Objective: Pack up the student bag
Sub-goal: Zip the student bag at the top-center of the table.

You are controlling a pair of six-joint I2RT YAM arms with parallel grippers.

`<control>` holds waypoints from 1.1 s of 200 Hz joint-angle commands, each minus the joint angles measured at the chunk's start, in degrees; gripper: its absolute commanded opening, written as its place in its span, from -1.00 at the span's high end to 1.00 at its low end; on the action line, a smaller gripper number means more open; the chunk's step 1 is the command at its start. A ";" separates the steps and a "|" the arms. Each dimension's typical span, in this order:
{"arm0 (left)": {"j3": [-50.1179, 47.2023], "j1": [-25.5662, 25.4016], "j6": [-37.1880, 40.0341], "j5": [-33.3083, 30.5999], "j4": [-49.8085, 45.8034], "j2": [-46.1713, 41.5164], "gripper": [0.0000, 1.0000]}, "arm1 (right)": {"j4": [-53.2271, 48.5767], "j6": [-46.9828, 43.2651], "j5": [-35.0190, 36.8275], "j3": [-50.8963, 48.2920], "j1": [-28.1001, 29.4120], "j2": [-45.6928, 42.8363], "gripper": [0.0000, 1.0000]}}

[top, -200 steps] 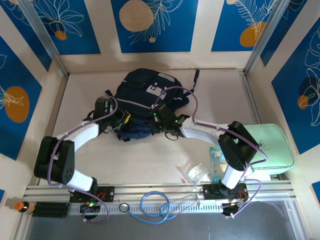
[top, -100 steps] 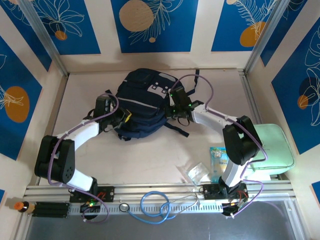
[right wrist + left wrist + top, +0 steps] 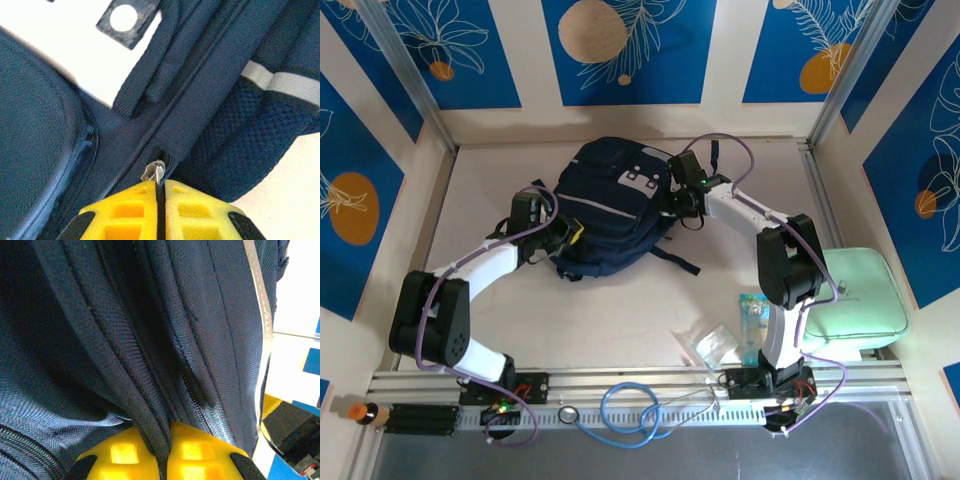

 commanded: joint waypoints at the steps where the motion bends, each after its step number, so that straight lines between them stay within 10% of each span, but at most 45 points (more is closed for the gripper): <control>1: 0.43 0.71 1.86 0.07 0.70 -0.46 1.00 | -6.01 2.85 8.58 2.25 -2.03 1.23 0.78; 56: 0.53 0.37 1.77 0.87 1.54 0.21 1.00 | 2.56 4.62 -5.23 -5.20 -3.31 -10.26 -0.14; 103: -0.21 -0.18 1.86 0.43 1.65 0.73 0.96 | 10.29 8.37 -23.77 -6.21 -1.16 -7.25 -0.20; 220: 1.22 -4.86 5.41 -3.78 -1.85 3.06 0.88 | 11.57 13.58 -26.11 -5.54 5.40 -1.19 -0.24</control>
